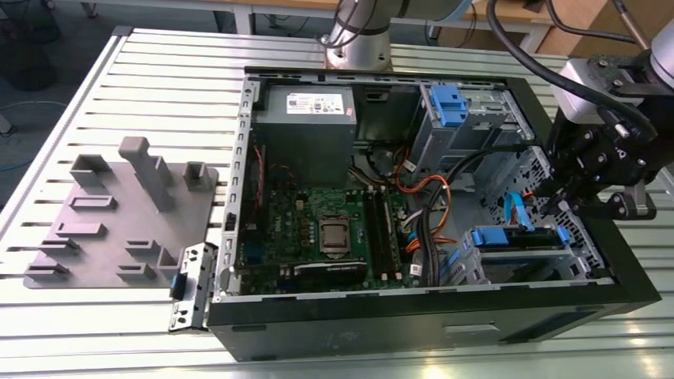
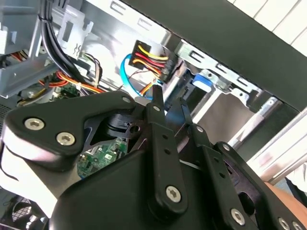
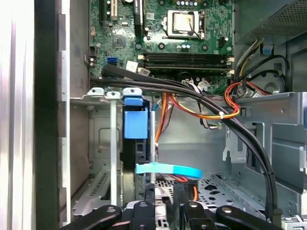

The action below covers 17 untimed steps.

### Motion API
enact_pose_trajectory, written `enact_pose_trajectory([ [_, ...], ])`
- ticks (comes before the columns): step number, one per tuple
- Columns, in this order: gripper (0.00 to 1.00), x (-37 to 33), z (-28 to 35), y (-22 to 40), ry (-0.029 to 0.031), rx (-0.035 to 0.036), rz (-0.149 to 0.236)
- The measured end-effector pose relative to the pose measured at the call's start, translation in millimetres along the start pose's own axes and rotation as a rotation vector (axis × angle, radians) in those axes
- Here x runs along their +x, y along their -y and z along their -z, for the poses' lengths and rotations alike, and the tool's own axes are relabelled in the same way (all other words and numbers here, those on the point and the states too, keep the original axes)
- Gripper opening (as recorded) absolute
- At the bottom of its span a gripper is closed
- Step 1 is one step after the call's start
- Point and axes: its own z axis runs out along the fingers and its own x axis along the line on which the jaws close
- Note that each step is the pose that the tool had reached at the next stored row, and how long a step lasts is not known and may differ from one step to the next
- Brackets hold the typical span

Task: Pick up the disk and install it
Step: 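Insert the second disk wire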

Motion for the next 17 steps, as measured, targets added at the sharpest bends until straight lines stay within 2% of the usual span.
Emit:
enact_pose_trajectory([
  [2,0.29,-2.8,-0.7,0.2,-0.0012,0.0000,0.000],
  [6,0.29,-4.0,-2.1,2.8,-0.0048,-0.0002,0.000],
  [17,0.29,-6.7,-4.7,15.9,-0.0127,-0.0008,0.000],
])
